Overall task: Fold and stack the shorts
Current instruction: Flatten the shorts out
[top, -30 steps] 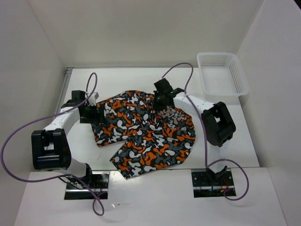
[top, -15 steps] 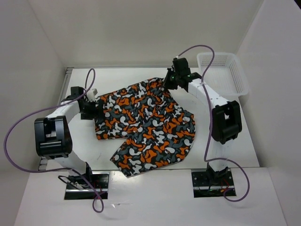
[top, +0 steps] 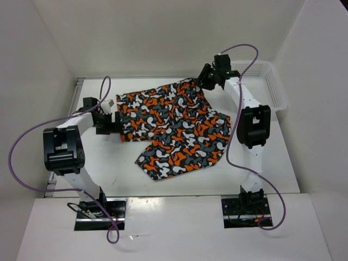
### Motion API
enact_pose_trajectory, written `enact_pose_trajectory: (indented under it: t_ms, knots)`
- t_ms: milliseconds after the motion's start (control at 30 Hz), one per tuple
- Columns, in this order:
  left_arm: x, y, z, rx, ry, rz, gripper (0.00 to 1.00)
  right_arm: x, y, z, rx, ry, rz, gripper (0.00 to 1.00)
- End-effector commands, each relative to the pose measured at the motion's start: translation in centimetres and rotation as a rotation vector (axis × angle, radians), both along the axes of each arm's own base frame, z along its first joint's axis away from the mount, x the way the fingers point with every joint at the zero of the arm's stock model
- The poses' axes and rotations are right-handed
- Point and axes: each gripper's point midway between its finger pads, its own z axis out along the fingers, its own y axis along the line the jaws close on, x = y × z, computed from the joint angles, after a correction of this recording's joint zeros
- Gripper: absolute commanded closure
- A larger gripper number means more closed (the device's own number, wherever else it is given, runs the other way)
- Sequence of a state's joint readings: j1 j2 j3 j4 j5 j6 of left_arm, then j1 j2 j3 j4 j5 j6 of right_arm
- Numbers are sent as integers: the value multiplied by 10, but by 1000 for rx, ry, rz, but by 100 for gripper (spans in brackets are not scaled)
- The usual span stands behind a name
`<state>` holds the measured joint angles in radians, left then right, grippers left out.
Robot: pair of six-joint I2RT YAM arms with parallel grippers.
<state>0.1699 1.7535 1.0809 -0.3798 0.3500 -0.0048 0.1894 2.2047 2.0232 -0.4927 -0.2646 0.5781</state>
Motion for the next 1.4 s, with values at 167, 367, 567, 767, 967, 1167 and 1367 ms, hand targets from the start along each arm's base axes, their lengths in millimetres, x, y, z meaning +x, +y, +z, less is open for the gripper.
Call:
enact_pose_trajectory:
  t_ms: [167, 367, 567, 767, 967, 1167, 1367]
  knots:
    - [2, -14, 21, -81, -77, -47, 22, -10, -21, 31, -113, -48, -90, 40]
    - [-42, -39, 50, -80, -118, -101, 44, -84, -48, 65, -113, -124, -165, 50]
    - [-91, -69, 74, -60, -181, -192, 51, -165, -59, 32, -89, -37, -169, 73]
    - [-118, -126, 65, -175, -193, -401, 3, -203, -49, 26, 4, 3, -128, 63]
    - [-125, -145, 30, -151, -92, -469, 2, -231, -64, 9, -59, 57, -175, 1]
    - [-130, -157, -2, -153, -25, -514, 16, -248, -76, -10, -53, 123, -241, 1]
    - [-119, -141, -8, -25, 15, -463, 100, -254, -101, -15, -17, 139, -302, 1]
